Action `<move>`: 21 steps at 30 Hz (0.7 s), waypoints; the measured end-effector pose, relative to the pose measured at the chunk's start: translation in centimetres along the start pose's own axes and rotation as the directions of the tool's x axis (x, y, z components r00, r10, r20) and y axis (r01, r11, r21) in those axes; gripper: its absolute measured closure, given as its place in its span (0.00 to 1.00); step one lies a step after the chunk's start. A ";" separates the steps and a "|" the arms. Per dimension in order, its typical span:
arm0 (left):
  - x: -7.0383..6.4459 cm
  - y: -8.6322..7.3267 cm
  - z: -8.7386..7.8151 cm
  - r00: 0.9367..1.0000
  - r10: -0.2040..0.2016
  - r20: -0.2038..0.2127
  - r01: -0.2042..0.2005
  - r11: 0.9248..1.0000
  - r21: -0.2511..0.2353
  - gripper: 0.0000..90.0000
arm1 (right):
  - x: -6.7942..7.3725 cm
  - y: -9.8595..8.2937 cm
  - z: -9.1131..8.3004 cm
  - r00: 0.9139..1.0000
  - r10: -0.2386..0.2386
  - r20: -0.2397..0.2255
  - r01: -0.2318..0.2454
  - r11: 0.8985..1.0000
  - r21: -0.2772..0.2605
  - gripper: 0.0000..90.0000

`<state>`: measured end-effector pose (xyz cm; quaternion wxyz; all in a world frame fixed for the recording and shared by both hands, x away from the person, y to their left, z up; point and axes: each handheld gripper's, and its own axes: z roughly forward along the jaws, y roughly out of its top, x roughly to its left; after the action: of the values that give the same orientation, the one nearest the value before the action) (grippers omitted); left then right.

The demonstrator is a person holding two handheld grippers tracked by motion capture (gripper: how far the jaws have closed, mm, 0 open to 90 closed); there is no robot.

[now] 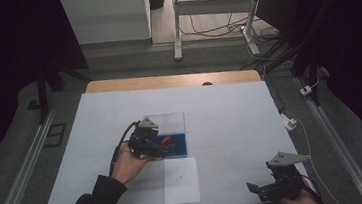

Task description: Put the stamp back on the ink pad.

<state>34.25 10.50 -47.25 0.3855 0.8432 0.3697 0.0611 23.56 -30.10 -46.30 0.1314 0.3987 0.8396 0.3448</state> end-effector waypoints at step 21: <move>-1.0 -1.8 -2.2 0.995 -0.004 0.095 0.010 0.998 -0.062 0.00 | 0.0 0.0 0.0 1.000 -0.002 -0.002 0.002 1.000 -0.001 0.00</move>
<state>31.63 11.94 -46.79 0.4291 0.8313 0.3518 0.0312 23.53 -30.07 -46.27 0.1313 0.3976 0.8398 0.3455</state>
